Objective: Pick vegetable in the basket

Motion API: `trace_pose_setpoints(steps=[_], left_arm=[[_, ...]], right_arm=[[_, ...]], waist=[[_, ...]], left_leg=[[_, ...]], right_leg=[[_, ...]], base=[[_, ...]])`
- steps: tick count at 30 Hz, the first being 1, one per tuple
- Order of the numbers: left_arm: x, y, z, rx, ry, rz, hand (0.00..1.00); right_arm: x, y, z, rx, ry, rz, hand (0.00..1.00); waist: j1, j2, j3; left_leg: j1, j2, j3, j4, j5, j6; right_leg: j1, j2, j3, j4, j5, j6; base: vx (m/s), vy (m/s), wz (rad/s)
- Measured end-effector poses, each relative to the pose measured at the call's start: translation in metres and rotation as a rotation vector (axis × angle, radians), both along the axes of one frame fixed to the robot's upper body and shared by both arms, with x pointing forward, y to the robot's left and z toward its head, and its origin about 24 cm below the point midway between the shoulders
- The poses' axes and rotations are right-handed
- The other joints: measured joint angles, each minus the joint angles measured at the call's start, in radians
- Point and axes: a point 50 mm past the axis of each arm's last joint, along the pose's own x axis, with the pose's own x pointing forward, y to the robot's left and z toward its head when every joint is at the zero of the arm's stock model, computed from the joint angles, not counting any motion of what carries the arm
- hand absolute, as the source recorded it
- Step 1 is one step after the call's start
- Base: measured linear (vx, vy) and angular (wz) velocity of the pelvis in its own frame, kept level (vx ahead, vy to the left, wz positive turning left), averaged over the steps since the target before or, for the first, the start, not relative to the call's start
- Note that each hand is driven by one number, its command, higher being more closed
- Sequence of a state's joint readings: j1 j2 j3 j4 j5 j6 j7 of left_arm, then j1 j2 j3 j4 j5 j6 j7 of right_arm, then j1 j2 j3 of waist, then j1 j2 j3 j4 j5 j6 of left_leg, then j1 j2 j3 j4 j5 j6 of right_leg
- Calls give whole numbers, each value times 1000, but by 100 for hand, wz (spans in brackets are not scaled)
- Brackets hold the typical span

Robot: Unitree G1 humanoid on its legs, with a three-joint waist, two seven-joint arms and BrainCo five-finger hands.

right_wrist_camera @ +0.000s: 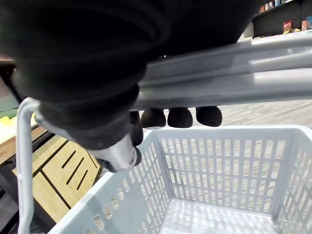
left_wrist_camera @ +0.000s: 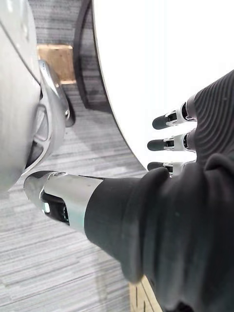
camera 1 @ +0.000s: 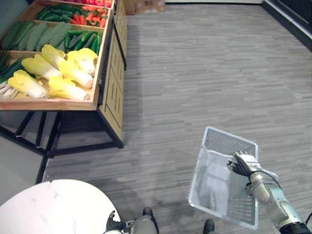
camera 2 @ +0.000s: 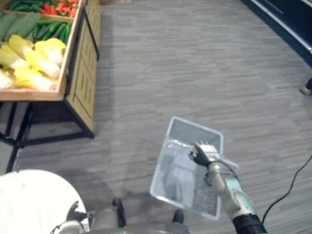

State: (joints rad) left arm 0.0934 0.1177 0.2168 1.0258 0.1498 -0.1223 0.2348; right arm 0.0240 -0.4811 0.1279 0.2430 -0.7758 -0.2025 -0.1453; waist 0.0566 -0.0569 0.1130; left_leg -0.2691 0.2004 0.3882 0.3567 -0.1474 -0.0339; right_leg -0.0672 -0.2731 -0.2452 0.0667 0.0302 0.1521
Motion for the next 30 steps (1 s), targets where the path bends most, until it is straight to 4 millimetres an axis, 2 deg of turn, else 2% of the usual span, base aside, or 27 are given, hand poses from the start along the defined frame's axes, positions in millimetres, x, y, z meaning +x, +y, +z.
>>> trace_pose_setpoints(steps=[1, 2, 3, 4, 5, 6, 8, 10, 11, 13, 14, 15, 16, 17, 18, 19, 20, 21, 23, 24, 26, 28, 29, 30], left_arm=[[0, 0, 0, 1, 2, -8, 0], [1, 0, 0, 9, 5, -28, 0], [-1, 1, 1, 17, 10, -45, 0], [-3, 6, 2, 32, 12, -51, 0], [-6, 9, 3, 44, 18, -64, 0], [-5, 8, 4, 45, 11, -74, 0], [1, 11, 7, 58, -10, -88, 0], [9, 11, 10, 62, -35, -94, 0], [11, 10, 10, 60, -38, -98, 0], [17, 7, 11, 56, -49, -115, 0], [21, 5, 11, 53, -60, -118, 0], [23, 5, 12, 53, -67, -120, 0], [23, 8, 13, 62, -67, -122, 0], [24, 3, 11, 48, -65, -123, 0], [25, -8, 9, 19, -65, -130, 0], [26, -21, 6, -13, -68, -136, 0], [25, -23, 6, -19, -67, -135, 0], [25, -24, 5, -22, -67, -133, 0], [25, -23, 6, -20, -72, -128, 0], [24, -23, 5, -22, -71, -121, 0], [20, -24, 3, -35, -55, -101, 0], [16, -20, 3, -45, -56, -47, 0], [14, -17, 3, -49, -58, -20, 0], [15, -17, 3, -53, -64, -11, 0]], right_arm=[[0, 1, -1, 6, 1, -2, 100], [1, 5, -2, 21, 0, -3, 100], [0, 10, -5, 43, 8, -3, 100], [-1, 13, -7, 53, 16, -3, 100], [-1, 17, -10, 62, 25, 1, 100], [-1, 18, -11, 61, 25, 5, 100], [-1, 20, -10, 63, 21, 14, 100], [2, 21, -8, 63, 10, 23, 100], [3, 21, -6, 62, 4, 25, 100], [5, 18, -3, 57, -7, 17, 100], [4, 15, -4, 57, -8, 3, 100], [5, 12, -3, 55, -10, -14, 100], [3, 11, -4, 53, -8, -22, 100], [1, 5, -5, 46, 2, -54, 100], [0, -2, -5, 36, 4, -84, 100], [-4, -12, -7, 12, 12, -129, 100], [-6, -15, -8, 7, 18, -141, 100], [-13, -21, -12, -2, 35, -164, 100], [-17, -27, -13, -18, 42, -183, 100], [-17, -30, -12, -27, 41, -196, 100], [-18, -32, -13, -32, 45, -202, 100], [-21, -31, -15, -34, 59, -193, 100], [-22, -30, -16, -33, 60, -189, 100], [-21, -31, -14, -33, 53, -190, 100]], waist=[[3, 1, -1], [5, -1, 0], [0, -17, 3], [-1, -32, 2], [1, -41, 3], [0, -27, 11], [-3, -29, 12], [-17, -24, 14], [-22, -19, 18], [-34, -13, 23], [-43, -15, 22], [-56, -31, 17], [-57, -39, 18], [-49, -25, 35], [-37, 12, 36], [-37, 53, 42], [-38, 62, 40], [-43, 75, 35], [-53, 78, 31], [-55, 76, 31], [-52, 75, 32], [-48, 74, 34], [-34, 54, 42], [-25, 53, 43]], left_leg=[[8, 1, 15, 2, -11, 5], [28, -1, 37, -2, -27, 14], [66, -18, 44, -9, -39, 26], [92, -28, 55, -17, -42, 30], [155, -39, 65, -47, -51, 37], [198, -37, 62, -77, -55, 37], [259, -39, 47, -135, -57, 34], [307, -41, 34, -182, -56, 33], [314, -40, 31, -188, -56, 32], [325, -40, 14, -201, -55, 28], [329, -40, -1, -200, -56, 10], [339, -42, -38, -202, -69, -33], [352, -46, -56, -209, -80, -64], [378, -34, -75, -230, -90, -116], [372, 1, -99, -241, -90, -116], [372, 15, -138, -257, -64, -118], [373, 27, -139, -255, -54, -123], [373, 46, -168, -246, -22, -155], [350, 62, -203, -221, 1, -168], [303, 77, -235, -161, 7, -165], [205, 103, -266, 0, 44, -146], [129, 140, -258, 151, 165, -118], [113, 158, -223, 195, 232, -84], [107, 167, -188, 217, 224, -77]], right_leg=[[-28, -10, 13, 56, -2, 2], [-113, -35, 34, 237, -7, 5], [-189, -71, 44, 435, 1, 6], [-211, -89, 48, 506, 30, -5], [-240, -107, 72, 607, 113, -12], [-265, -104, 88, 686, 122, 10], [-315, -78, 60, 804, 30, -39], [-356, -45, -42, 742, -81, -100], [-362, -33, -57, 684, -85, -107], [-354, 14, -53, 404, -64, -86], [-331, 31, -22, 191, -24, -63], [-298, 29, 23, 12, 45, -57], [-273, 19, 50, -54, 57, -48], [-253, 37, 49, -48, 205, -45], [-257, 70, 29, -15, 162, -57], [-274, 82, 7, 81, 82, -69], [-278, 82, -10, 121, 50, -72], [-278, 75, -49, 194, -11, -77], [-275, 56, -93, 253, -77, -79], [-269, 47, -129, 275, -107, -83], [-224, 43, -186, 266, -128, -86], [-117, 55, -257, 208, -131, -92], [-51, 54, -287, 161, -131, -93], [-28, 53, -302, 141, -131, -94]], base=[[265, 253, -26], [375, 378, -11], [309, 321, -2], [369, 303, 3], [240, 149, -1], [347, 183, 4], [274, 43, 20], [259, -76, 24], [239, -139, 24], [234, -188, 37], [322, -315, 78], [349, -342, 87], [368, -348, 77], [311, -269, 47], [341, -258, 57], [252, -151, 49], [267, -137, 75], [218, -112, 66], [242, -154, 84], [262, -187, 100], [241, -187, 86], [280, -260, 82], [249, -219, 64], [218, -180, 66]])
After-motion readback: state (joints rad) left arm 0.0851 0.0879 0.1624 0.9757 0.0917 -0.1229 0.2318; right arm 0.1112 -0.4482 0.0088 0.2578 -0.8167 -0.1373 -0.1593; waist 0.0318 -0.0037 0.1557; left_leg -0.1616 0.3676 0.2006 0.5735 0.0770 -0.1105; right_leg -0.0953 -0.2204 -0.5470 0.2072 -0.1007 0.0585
